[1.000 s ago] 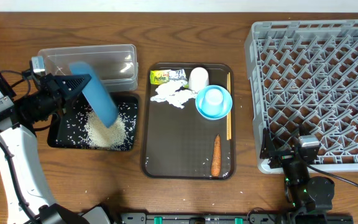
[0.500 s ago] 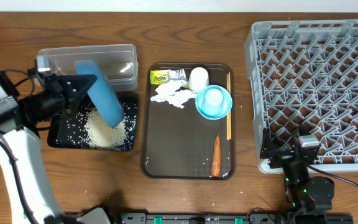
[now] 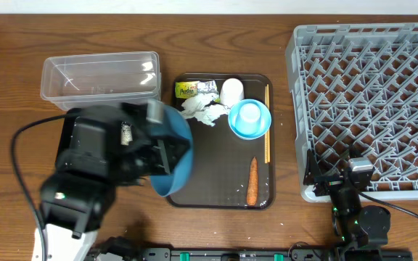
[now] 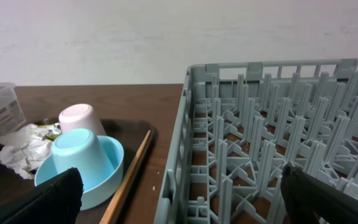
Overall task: Sort waste into correct bins and load items into the dishwasher rack
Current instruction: 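Carry the empty blue bowl back to the brown tray with the left gripper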
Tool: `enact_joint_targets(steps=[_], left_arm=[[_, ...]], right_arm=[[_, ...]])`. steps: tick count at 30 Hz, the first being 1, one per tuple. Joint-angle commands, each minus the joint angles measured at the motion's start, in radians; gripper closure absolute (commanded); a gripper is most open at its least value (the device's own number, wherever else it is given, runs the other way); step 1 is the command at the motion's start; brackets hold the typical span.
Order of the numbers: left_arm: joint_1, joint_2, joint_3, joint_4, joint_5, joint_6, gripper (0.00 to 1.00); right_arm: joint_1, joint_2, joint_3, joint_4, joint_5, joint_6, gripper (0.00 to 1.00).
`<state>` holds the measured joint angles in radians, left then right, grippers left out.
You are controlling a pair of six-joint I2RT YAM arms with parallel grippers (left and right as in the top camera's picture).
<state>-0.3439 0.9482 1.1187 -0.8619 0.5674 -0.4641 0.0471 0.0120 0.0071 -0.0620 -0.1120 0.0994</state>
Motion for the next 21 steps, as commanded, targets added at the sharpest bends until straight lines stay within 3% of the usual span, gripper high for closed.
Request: enact_joint_targets(steps=[1, 8, 21], left_arm=[[-0.181, 0.031, 0.002, 0.026, -0.303, -0.005, 0.94], [-0.439, 0.224, 0.002, 0.064, -0.557, -0.089, 0.94], [-0.481, 0.560, 0.002, 0.112, -0.557, -0.148, 0.94]], right_arm=[[-0.018, -0.005, -0.001, -0.003, 0.003, 0.012, 0.01], [-0.018, -0.005, -0.001, -0.003, 0.003, 0.012, 0.01], [-0.018, -0.005, -0.001, -0.003, 0.003, 0.012, 0.01]])
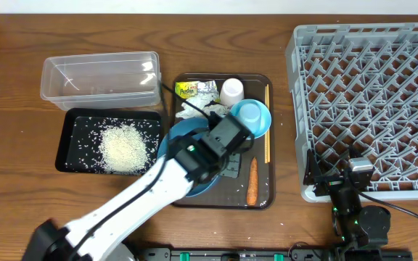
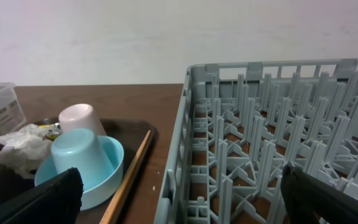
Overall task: Sort waste into correct bins and load items into the dishwasher rack
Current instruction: 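Carry the empty blue bowl back to the brown tray with the left gripper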
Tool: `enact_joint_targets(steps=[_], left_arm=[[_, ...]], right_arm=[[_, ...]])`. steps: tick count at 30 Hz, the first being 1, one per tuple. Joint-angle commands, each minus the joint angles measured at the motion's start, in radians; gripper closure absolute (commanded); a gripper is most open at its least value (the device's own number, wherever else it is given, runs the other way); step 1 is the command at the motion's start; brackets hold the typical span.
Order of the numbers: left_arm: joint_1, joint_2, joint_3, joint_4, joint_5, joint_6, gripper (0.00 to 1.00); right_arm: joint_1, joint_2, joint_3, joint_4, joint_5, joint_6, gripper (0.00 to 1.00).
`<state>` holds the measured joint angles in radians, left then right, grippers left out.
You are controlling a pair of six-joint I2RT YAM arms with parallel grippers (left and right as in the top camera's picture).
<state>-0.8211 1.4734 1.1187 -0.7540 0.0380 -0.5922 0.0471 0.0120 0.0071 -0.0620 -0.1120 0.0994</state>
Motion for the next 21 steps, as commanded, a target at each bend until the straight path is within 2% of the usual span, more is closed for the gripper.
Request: enact_joint_targets(steps=[1, 10, 16, 18, 21], left_arm=[[-0.005, 0.055, 0.002, 0.011, -0.019, -0.020, 0.94], [-0.023, 0.146, 0.002, 0.091, 0.040, -0.024, 0.93], [-0.023, 0.147, 0.002, 0.082, 0.040, -0.023, 0.83], [-0.023, 0.147, 0.002, 0.075, 0.040, -0.023, 0.73], [-0.023, 0.144, 0.005, 0.071, 0.040, -0.023, 0.73]], right_arm=[[-0.018, -0.005, -0.001, -0.003, 0.003, 0.012, 0.01], [-0.018, -0.005, -0.001, -0.003, 0.003, 0.012, 0.01], [-0.018, -0.005, -0.001, -0.003, 0.003, 0.012, 0.01], [-0.018, -0.005, -0.001, -0.004, 0.003, 0.012, 0.01], [-0.018, -0.005, -0.001, -0.003, 0.003, 0.012, 0.01]])
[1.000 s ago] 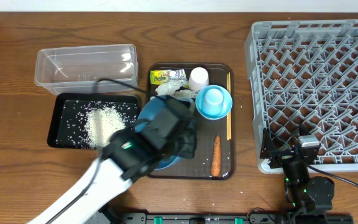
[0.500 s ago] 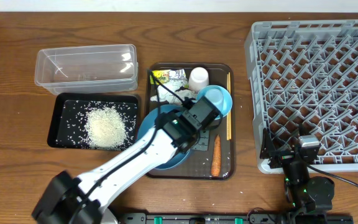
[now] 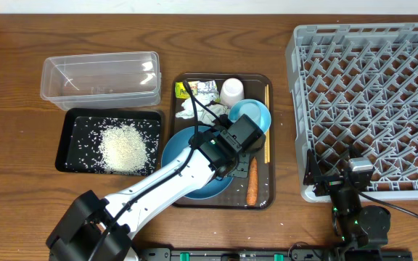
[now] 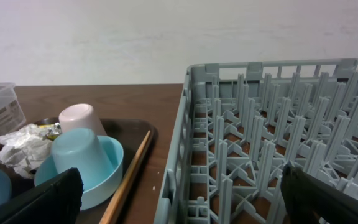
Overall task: Sort waste into correct bins and load items into the dishwasher rack
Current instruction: 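Carry the empty blue bowl back to the brown tray with the left gripper, then release the bowl and grasp the carrot with the left gripper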
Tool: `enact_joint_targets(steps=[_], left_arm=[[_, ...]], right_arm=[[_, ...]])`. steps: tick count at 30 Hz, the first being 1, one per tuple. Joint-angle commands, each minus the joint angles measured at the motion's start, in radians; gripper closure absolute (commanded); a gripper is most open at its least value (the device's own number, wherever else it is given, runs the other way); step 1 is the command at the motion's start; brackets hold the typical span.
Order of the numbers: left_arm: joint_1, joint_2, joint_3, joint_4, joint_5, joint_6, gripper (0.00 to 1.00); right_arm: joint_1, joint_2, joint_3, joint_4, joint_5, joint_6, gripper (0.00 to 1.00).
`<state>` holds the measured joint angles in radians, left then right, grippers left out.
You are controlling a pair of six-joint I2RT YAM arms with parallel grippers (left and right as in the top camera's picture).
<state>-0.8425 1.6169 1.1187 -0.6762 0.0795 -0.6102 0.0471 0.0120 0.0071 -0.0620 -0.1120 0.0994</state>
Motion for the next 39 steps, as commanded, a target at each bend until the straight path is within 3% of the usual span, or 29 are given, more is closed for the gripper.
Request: enact_joint_targets(steps=[1, 5, 8, 15, 20, 24, 30, 39], left_arm=[[-0.001, -0.003, 0.010, -0.011, -0.001, -0.005, 0.73], [-0.002, -0.034, 0.043, -0.029, 0.077, -0.005, 0.72], [-0.003, -0.058, 0.048, -0.030, 0.132, -0.005, 0.66], [-0.058, -0.055, 0.048, -0.017, 0.129, 0.050, 0.62], [-0.155, -0.045, 0.048, -0.014, -0.028, 0.013, 0.46], [-0.175, -0.023, 0.048, -0.009, -0.119, -0.093, 0.45], [-0.174, 0.038, 0.048, 0.042, -0.117, -0.179, 0.45], [-0.195, 0.161, 0.048, 0.084, -0.114, -0.220, 0.46]], right_arm=[[-0.018, -0.005, -0.001, -0.003, 0.003, 0.012, 0.01], [-0.018, -0.005, -0.001, -0.003, 0.003, 0.012, 0.01], [-0.018, -0.005, -0.001, -0.003, 0.003, 0.012, 0.01], [-0.018, -0.005, -0.001, -0.004, 0.003, 0.012, 0.01], [-0.018, -0.005, -0.001, -0.003, 0.003, 0.012, 0.01], [-0.018, -0.005, -0.001, -0.003, 0.003, 0.012, 0.01], [-0.018, -0.005, -0.001, -0.003, 0.003, 0.012, 0.01], [-0.018, -0.005, -0.001, -0.003, 0.003, 0.012, 0.01]])
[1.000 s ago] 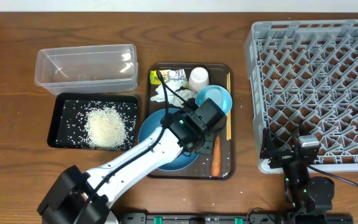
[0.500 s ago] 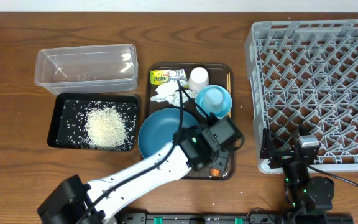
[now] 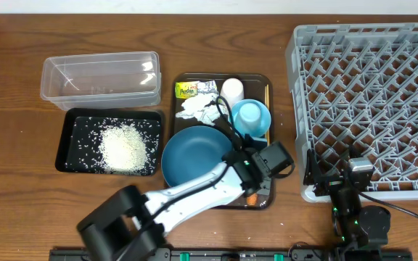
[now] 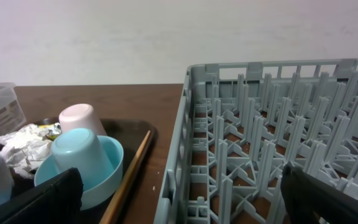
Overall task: Sort waste into correct bins and load items into the dishwasher rack
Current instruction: 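Release the bowl and grasp the carrot with the left gripper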
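A large dark blue bowl (image 3: 194, 154) lies upright on the brown tray (image 3: 261, 77). Behind it are a light blue cup upside down in a small light blue bowl (image 3: 250, 117) (image 4: 86, 158), a white cup (image 3: 231, 88) (image 4: 81, 118), crumpled paper (image 3: 197, 109) and a yellow-green packet (image 3: 186, 90). My left gripper (image 3: 273, 160) hangs over the tray's right edge, covering most of an orange carrot (image 3: 251, 197); its jaws do not show. My right gripper (image 4: 179, 202) stands open at the front corner of the grey dish rack (image 3: 369, 87), nothing between its fingers.
A black tray with a heap of rice (image 3: 122, 145) lies left of the brown tray, with a clear plastic container (image 3: 99, 76) behind it. Chopsticks (image 4: 132, 168) lie along the brown tray's right side. The rack fills the table's right side.
My left gripper was at the big blue bowl's right rim; now it is further right, over the carrot at the tray's edge. The bowl lies flat, free of the gripper.
First my left arm held the blue bowl tilted over the black tray. Then rice lay heaped in that tray and the bowl was back over the brown tray. Then the bowl rested on it. Now the gripper is off it. My right arm stayed still.
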Tool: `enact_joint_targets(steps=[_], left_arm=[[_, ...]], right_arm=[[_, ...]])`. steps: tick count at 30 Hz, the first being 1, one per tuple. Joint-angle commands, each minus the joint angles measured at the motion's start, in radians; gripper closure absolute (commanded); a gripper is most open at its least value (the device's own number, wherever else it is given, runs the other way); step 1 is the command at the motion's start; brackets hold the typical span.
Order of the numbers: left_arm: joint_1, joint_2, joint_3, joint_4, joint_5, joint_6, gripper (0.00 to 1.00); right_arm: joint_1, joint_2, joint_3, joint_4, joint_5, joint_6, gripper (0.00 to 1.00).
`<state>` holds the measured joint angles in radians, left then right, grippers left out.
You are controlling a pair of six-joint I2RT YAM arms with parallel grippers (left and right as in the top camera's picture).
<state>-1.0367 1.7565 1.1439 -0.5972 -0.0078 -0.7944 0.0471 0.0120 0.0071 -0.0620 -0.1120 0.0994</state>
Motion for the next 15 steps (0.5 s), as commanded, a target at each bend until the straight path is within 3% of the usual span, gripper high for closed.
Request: enact_joint_targets(steps=[1, 15], left_arm=[[-0.002, 0.030, 0.023, 0.007, -0.027, -0.036, 0.46], [-0.016, 0.123, 0.023, 0.039, -0.027, -0.124, 0.46]], right_arm=[[-0.018, -0.005, -0.001, -0.004, 0.003, 0.012, 0.01], [-0.018, -0.005, -0.001, -0.003, 0.003, 0.012, 0.01]])
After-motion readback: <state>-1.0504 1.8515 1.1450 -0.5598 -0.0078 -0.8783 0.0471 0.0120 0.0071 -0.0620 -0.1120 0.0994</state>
